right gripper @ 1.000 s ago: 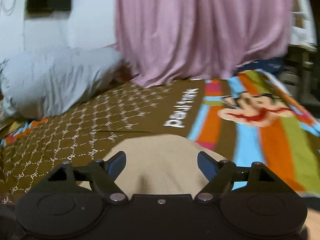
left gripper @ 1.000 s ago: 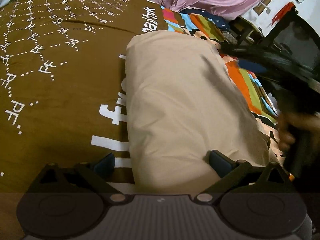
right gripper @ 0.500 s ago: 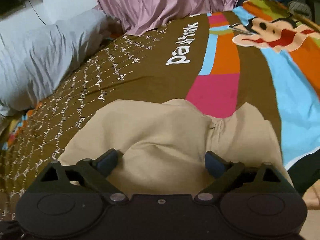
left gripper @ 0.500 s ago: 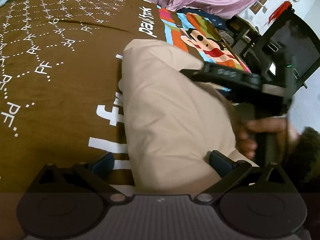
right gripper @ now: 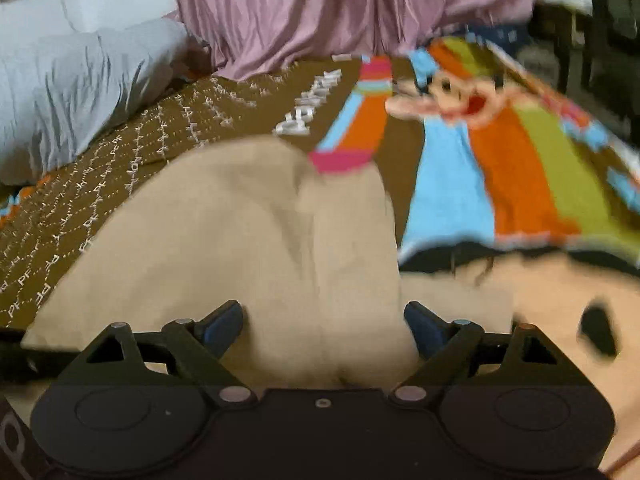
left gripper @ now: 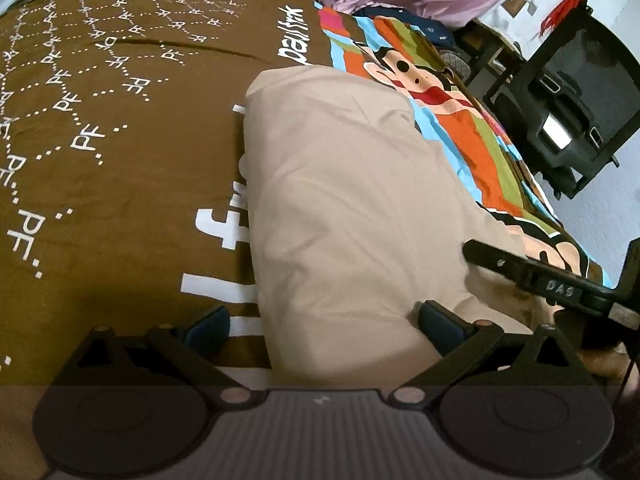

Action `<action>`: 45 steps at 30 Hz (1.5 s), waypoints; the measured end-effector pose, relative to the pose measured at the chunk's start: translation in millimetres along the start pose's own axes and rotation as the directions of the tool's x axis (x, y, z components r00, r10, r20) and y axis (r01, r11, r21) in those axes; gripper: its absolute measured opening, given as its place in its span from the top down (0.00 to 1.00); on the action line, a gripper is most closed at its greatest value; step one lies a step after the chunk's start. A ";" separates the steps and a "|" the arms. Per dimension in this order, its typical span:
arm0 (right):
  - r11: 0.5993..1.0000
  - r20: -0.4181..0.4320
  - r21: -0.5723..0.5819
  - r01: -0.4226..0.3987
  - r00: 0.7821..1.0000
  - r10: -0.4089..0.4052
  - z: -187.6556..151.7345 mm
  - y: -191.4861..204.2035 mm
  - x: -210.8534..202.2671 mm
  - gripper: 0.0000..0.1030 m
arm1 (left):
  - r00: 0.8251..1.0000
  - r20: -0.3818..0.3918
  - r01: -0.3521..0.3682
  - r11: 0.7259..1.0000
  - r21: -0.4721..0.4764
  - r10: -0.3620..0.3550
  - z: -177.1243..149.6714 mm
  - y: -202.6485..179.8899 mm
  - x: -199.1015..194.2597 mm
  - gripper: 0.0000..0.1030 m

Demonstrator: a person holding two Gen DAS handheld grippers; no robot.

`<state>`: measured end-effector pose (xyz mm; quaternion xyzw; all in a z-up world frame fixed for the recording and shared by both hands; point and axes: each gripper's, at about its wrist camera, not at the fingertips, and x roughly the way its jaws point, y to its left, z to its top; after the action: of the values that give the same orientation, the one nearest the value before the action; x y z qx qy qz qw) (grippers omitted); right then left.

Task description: Fold large clothes

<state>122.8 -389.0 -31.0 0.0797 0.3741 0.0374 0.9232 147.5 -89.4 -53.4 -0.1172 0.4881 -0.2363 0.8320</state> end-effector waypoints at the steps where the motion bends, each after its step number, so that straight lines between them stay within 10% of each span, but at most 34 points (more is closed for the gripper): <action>1: 1.000 0.010 0.005 -0.007 1.000 0.007 -0.4 -1.5 -2.3 0.14 | 1.000 -0.001 -0.003 1.000 0.003 0.003 0.1 -0.4 -0.4 0.00; 11: 0.960 0.193 0.280 0.007 0.979 -0.064 8.1 -50.1 -41.6 0.08 | 0.998 -0.055 0.019 1.000 0.016 -0.018 8.5 3.7 2.7 0.00; 15: 0.912 0.096 0.410 -0.020 0.995 -0.021 3.4 -76.7 -31.4 0.09 | 0.998 -0.060 0.013 1.000 0.025 -0.012 9.5 2.6 3.0 0.00; 23: 0.977 0.043 0.212 0.021 0.999 -0.031 1.7 -46.6 -26.5 0.46 | 0.998 -0.055 0.009 1.000 0.016 -0.008 7.8 2.2 2.7 0.00; 27: 0.968 0.043 0.251 0.003 0.999 -0.014 1.1 -54.9 -26.0 0.49 | 0.999 -0.048 0.006 1.000 0.010 -0.006 7.0 1.9 2.4 0.00; 42: 0.980 0.266 0.142 -0.138 0.959 0.096 35.6 -59.8 -18.8 0.03 | 1.000 -0.022 -0.009 0.998 -0.058 0.008 5.4 -0.7 -0.3 0.00; 45: 0.968 0.159 0.137 -0.212 0.969 0.190 47.6 -69.6 11.0 0.01 | 1.000 -0.020 -0.009 0.998 -0.056 0.008 5.1 -1.6 -0.4 0.00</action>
<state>164.6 -461.7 -17.1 0.1902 0.2979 0.0966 0.9305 151.3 -90.8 -49.9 -0.1359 0.5034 -0.2199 0.8245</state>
